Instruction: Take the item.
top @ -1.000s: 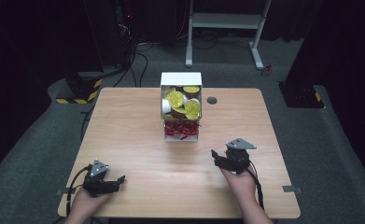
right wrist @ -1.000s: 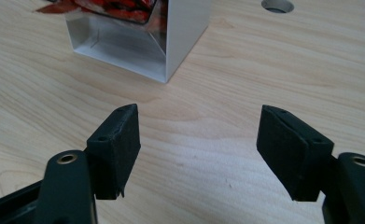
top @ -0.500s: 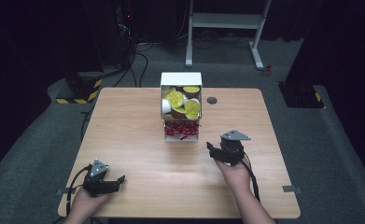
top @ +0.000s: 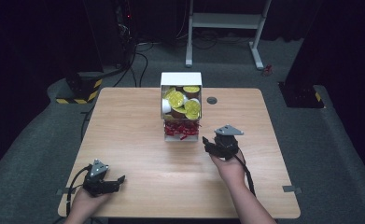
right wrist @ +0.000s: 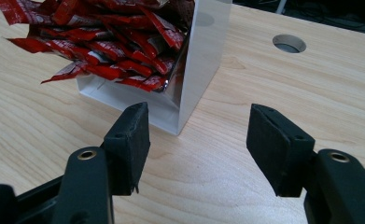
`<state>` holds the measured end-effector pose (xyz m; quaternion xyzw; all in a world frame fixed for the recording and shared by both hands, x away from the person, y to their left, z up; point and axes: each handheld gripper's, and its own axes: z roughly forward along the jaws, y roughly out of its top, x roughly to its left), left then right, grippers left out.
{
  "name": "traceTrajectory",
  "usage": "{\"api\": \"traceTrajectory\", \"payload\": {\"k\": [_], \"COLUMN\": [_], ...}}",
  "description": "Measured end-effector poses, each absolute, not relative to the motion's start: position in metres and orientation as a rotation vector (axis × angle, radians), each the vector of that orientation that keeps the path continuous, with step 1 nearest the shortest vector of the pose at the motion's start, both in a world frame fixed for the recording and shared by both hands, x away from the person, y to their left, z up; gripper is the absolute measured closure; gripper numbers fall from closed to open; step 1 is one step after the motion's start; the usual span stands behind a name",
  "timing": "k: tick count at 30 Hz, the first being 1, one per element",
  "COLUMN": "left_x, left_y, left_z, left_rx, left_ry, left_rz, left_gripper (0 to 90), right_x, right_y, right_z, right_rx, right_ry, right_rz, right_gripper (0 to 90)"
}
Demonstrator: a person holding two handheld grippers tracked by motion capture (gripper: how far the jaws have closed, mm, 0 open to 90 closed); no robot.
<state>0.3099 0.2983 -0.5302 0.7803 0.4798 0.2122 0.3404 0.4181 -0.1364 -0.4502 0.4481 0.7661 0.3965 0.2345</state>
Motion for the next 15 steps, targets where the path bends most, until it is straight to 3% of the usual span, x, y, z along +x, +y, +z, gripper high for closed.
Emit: {"api": "traceTrajectory", "payload": {"k": [15], "left_x": [0.31], "left_y": [0.298], "left_z": [-0.53], "left_rx": [2.031], "left_ry": [1.249], "left_rz": [0.552], "left_gripper": [14.5], "right_x": [0.434], "right_y": [-0.119], "right_z": [-0.441], "right_rx": [1.2], "right_ry": [2.113], "right_rz": [1.087], "right_gripper": [46.3]}}
